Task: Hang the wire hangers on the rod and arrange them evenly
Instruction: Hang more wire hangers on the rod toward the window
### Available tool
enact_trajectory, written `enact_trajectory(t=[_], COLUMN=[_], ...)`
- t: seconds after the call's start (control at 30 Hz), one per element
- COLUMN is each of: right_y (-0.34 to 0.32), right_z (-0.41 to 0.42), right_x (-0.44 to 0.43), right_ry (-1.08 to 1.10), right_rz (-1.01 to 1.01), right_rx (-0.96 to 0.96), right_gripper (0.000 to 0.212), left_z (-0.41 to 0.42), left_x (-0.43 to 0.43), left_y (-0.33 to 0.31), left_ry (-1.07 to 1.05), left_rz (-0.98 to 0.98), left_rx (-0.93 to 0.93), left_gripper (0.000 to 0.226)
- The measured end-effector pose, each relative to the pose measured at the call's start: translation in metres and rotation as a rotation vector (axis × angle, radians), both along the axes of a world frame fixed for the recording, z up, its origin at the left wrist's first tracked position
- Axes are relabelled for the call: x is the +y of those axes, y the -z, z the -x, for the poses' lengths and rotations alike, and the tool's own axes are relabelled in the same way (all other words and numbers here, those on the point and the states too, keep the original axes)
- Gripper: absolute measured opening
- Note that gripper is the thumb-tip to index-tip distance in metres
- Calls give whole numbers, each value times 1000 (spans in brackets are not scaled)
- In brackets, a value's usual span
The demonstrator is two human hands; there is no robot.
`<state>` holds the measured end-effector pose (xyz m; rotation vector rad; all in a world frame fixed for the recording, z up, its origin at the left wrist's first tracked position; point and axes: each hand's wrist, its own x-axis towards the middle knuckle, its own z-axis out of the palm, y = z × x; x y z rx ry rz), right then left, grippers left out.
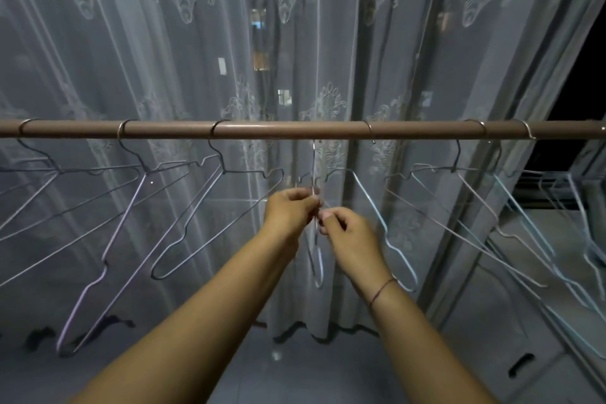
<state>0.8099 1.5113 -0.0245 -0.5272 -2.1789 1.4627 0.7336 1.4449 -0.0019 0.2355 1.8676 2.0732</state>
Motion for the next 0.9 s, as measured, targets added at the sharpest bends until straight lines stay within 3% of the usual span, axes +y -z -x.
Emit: enact_trajectory(t=[0.3, 0.5, 0.7, 0.83, 0.9], right_y=[48, 54, 52, 42, 39], right_z=[-5, -15, -28, -46, -56], right_x=[0, -7, -8, -5, -1], right_ry=[-50, 23, 62, 31, -5], right_rz=[-164, -370, -605, -504, -382], right_rx=[-108, -79, -261, -284, -290], right_gripper=[30, 24, 20, 12, 19], left_z=[8, 10, 4, 2, 0], left_x=[-56, -75, -80, -81, -79], left_y=[63, 81, 82, 75, 71], left_ry=[131, 152, 155, 125, 116], left_rz=[317, 397, 394, 312, 294], left_rx=[84, 209, 262, 259, 258], left_gripper=[22, 34, 31, 28, 24])
